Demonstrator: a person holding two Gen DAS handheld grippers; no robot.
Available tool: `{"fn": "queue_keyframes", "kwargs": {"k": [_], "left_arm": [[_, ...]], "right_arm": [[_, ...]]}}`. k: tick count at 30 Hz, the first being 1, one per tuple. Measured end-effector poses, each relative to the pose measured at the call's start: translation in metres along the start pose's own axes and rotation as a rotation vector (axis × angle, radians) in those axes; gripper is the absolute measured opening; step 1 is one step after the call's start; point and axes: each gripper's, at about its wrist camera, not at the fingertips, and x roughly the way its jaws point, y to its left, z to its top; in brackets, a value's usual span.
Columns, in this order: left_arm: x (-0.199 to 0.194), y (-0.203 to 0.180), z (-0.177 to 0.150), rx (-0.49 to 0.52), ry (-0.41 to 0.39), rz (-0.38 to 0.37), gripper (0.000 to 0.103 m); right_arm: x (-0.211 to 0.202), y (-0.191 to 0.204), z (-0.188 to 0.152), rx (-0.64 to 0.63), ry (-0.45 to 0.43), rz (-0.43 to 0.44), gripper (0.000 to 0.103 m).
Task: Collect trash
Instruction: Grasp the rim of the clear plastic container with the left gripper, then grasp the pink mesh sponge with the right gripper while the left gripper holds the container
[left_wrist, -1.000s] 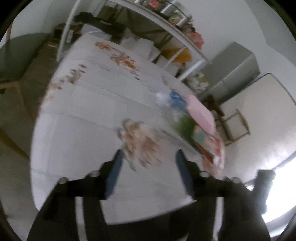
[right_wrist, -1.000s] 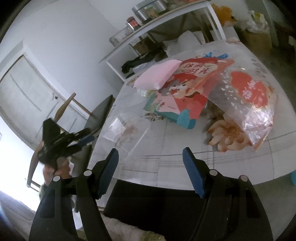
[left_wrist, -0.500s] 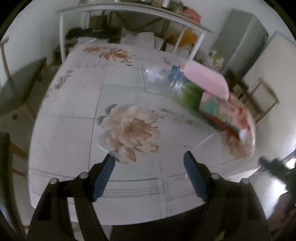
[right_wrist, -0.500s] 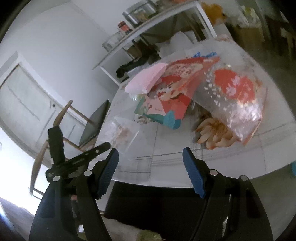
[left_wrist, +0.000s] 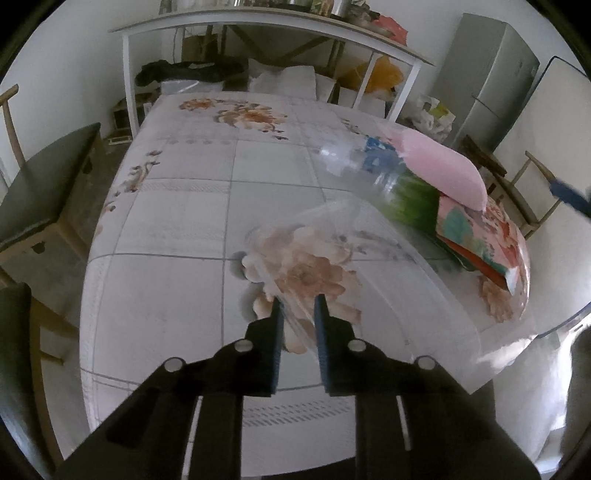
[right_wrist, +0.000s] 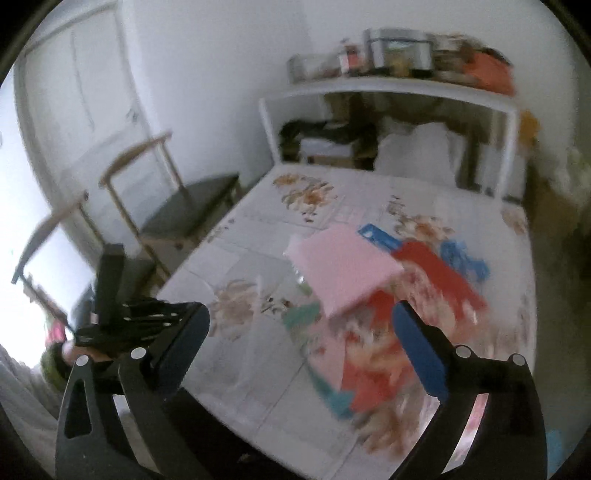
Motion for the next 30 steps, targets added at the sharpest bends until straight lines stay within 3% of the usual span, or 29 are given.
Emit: {"fn": "queue_keyframes", "kwargs": {"k": [2,5,12,22,30], "left_arm": [[0.0,0.001,0.0,-0.006,-0.001,-0.002,0.015],[0.003,0.005,0.002,-0.024,0.002,-0.013,0.015],[0.005,0.008,-0.001,-0.036,0.04,-0.065,0.018],[0.006,0.004,-0.007,-0.024,0.032,-0.082,0.017],[0.01,0.006,-0.008,-0.045,0.032,-0.09,0.01]], "right_arm": [[0.022,-0.005,0.017,-0.025,0.056,0.011,0.095],[0.065,-0.013,0.04,-0.062,0.162,-0.043,0.095],[0.119,-0.01,0.046,-0.182,0.324,-0.051,0.095],[0.149,-0.005,0.048,-0.331,0.404,-0.112,0.095],[0.153,-0.016,0.054,-0.285,0.414,-0.09,0.095]]}}
